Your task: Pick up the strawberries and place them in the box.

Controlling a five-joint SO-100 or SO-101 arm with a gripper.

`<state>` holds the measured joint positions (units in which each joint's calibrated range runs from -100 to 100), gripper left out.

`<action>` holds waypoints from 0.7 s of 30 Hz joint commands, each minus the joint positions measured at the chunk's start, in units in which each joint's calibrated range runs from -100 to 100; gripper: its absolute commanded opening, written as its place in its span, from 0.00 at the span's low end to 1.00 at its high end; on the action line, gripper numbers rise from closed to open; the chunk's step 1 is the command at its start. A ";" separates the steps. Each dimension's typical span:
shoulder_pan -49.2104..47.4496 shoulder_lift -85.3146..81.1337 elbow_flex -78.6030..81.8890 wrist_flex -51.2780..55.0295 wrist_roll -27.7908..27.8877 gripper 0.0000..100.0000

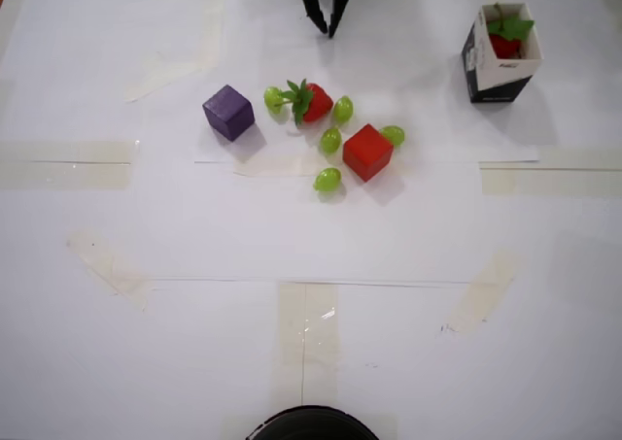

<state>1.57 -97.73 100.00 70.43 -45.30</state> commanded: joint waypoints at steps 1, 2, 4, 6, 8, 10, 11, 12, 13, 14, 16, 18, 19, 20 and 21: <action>2.84 0.14 0.00 0.32 -0.39 0.00; 3.72 0.14 0.00 0.15 -0.59 0.00; 5.63 0.22 -0.18 0.07 -1.66 0.00; 5.78 0.22 -3.18 0.97 -0.05 0.00; 5.34 0.65 -9.27 2.44 -0.39 0.01; 4.68 1.68 -16.82 5.06 -0.44 0.01; 4.53 2.20 -19.64 5.46 -0.15 0.01; 4.02 3.23 -22.55 5.55 0.05 0.01; 3.43 4.44 -25.18 4.97 0.39 0.01; 2.62 5.81 -27.36 2.52 1.37 0.01; 0.12 10.11 -30.36 -3.69 2.44 0.01; -2.53 14.07 -30.73 -10.30 4.00 0.01; -3.93 16.39 -30.73 -14.31 4.74 0.00; -5.03 18.71 -30.73 -17.74 5.37 0.00; -6.13 20.94 -30.64 -21.09 5.91 0.00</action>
<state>-0.37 -85.92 74.48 63.32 -41.73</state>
